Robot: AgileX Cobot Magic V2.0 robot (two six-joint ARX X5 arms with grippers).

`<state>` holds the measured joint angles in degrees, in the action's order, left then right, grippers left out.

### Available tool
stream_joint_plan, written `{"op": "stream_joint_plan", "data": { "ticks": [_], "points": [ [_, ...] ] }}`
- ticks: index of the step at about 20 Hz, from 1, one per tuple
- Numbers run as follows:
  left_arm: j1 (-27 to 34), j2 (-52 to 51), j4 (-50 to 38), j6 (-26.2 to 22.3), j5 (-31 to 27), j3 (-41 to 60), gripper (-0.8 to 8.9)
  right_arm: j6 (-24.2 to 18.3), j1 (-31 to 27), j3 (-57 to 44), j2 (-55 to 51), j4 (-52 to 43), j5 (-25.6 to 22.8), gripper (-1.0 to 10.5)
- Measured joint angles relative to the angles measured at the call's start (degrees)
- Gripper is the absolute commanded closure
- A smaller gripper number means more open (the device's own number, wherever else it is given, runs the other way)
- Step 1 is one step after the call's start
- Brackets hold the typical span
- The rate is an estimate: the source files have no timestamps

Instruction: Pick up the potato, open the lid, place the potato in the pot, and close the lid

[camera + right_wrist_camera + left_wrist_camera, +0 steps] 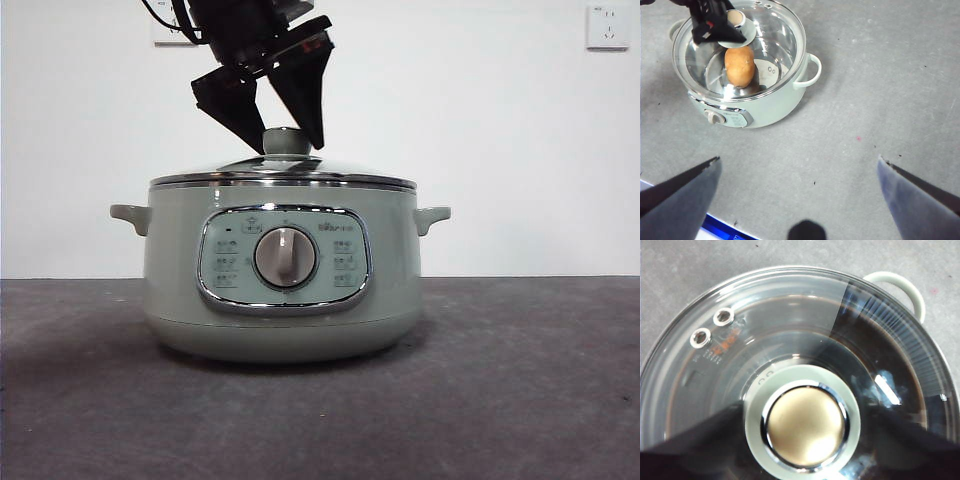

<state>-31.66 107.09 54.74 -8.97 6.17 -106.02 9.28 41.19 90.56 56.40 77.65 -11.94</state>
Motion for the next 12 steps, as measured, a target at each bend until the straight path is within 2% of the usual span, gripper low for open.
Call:
{"op": "stream_joint_plan", "data": {
  "ticks": [4,10,11,12],
  "points": [
    [0.00,-6.08,2.73,0.68,0.02,0.22,1.85,0.00,0.00,0.00,0.39,0.00,0.02,2.6],
    [-0.79,-16.83,18.53,1.11,0.02,0.22,1.93,0.42,0.00,0.00,0.98,0.02,0.02,2.6],
    [-1.16,-18.75,20.20,1.25,0.02,0.22,2.45,0.42,0.00,0.00,1.25,0.02,0.04,2.6],
    [-1.31,-20.59,20.96,1.73,0.07,0.22,3.82,0.42,0.00,0.00,1.60,0.02,0.04,2.6]
  ]
}}
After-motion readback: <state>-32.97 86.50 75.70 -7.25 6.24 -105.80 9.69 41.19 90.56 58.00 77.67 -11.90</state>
